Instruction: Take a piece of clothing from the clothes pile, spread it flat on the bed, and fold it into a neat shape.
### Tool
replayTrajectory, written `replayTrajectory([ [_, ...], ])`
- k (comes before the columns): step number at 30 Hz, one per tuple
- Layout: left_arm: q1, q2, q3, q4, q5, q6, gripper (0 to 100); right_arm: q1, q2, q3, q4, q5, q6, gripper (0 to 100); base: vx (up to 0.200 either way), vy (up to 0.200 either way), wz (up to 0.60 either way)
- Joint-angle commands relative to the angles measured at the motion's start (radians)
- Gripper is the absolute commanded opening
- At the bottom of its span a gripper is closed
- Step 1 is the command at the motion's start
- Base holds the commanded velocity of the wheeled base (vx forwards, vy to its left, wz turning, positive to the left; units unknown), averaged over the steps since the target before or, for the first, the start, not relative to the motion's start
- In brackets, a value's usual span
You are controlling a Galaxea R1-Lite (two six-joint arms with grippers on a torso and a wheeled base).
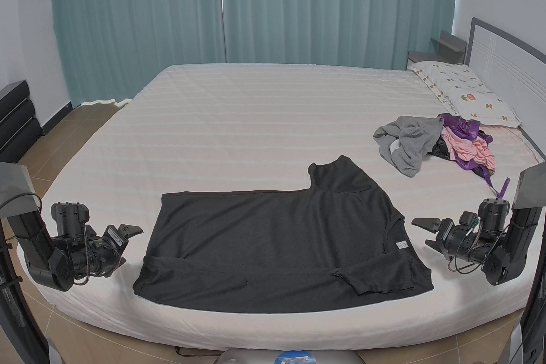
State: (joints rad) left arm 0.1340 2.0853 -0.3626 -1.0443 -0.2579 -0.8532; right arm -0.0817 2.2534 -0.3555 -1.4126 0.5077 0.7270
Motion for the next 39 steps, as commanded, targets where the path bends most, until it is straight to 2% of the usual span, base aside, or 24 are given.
replayTrajectory([
  [1, 0.001, 0.002, 0.002, 0.000, 0.002, 0.002, 100, 0.000, 0.002, 0.000, 0.000, 0.002, 0.000, 100, 0.000, 0.000, 0.00],
  [11, -0.005, 0.002, 0.005, 0.001, -0.001, 0.005, 100, 0.002, 0.002, 0.000, 0.000, 0.000, 0.000, 100, 0.000, 0.000, 0.00],
  [17, -0.010, -0.019, 0.011, 0.000, -0.001, 0.005, 100, 0.002, 0.000, 0.000, 0.000, 0.000, 0.000, 100, 0.200, 0.000, 0.00],
  [21, -0.011, -0.028, 0.010, 0.000, -0.001, 0.005, 100, 0.002, -0.002, 0.000, -0.002, 0.000, 0.000, 100, 0.000, 0.000, 0.00],
  [27, -0.062, -0.031, -0.012, 0.000, -0.001, 0.003, 100, 0.002, -0.003, 0.000, -0.002, 0.000, 0.000, 100, 0.000, 0.000, 0.00],
  [35, -0.106, 0.025, -0.154, 0.013, 0.000, 0.003, 100, 0.000, -0.002, 0.000, 0.000, 0.000, 0.000, 100, 0.000, 0.000, 0.00],
  [37, -0.109, 0.093, -0.256, 0.021, 0.000, 0.005, 100, 0.000, -0.002, 0.000, 0.000, 0.000, 0.000, 100, 0.000, 0.000, 0.00],
  [38, -0.109, 0.093, -0.256, 0.021, 0.000, 0.005, 100, 0.000, -0.002, 0.000, 0.000, 0.000, 0.000, 100, 0.000, 0.000, 0.00],
  [39, -0.111, 0.139, -0.329, 0.041, -0.001, 0.005, 100, 0.000, 0.000, 0.000, 0.000, 0.000, 0.000, 100, 0.000, 0.000, 0.00],
])
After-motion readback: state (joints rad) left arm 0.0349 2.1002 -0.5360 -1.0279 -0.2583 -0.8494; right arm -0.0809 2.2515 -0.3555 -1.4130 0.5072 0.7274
